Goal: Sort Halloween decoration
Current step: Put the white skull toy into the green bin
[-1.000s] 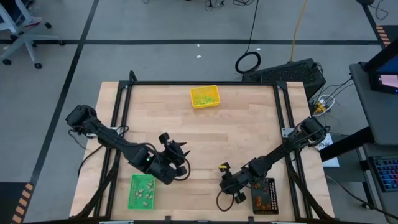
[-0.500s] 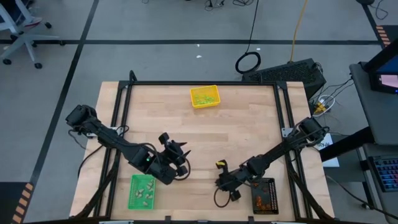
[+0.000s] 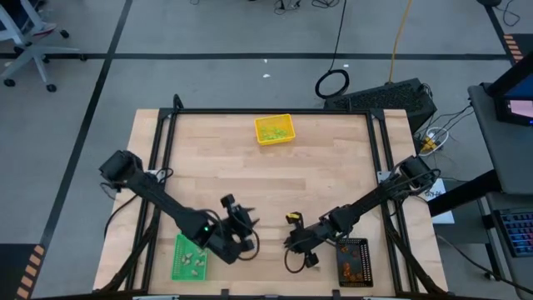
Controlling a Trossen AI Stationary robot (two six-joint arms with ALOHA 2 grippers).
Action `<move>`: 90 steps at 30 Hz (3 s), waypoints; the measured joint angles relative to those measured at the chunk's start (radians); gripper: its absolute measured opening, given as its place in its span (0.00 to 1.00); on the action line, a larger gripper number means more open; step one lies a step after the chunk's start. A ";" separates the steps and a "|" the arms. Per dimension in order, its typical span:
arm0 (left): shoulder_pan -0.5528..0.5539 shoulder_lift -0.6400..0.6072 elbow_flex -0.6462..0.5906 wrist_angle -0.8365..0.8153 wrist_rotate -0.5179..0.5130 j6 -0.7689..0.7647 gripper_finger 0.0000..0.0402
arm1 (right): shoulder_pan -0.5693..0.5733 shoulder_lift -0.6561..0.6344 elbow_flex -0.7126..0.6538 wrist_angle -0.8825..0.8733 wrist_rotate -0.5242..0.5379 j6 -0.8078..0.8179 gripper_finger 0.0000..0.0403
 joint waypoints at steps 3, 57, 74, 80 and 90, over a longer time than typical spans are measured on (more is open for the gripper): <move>-0.025 0.065 0.000 0.071 0.050 0.041 0.41 | 0.000 -0.001 0.000 0.028 0.000 -0.012 0.01; -0.101 0.301 -0.001 0.678 -0.032 -0.511 0.41 | -0.023 -0.005 0.001 0.319 0.135 -0.221 0.01; -0.097 0.301 -0.001 0.694 -0.060 -0.507 0.22 | -0.023 -0.004 0.001 0.340 0.133 -0.255 0.01; -0.104 0.301 -0.001 0.689 -0.093 -0.481 0.09 | -0.023 -0.004 0.001 0.339 0.135 -0.255 0.01; -0.109 0.299 0.000 0.697 -0.096 -0.440 0.09 | -0.006 -0.027 0.002 0.249 0.138 -0.201 0.20</move>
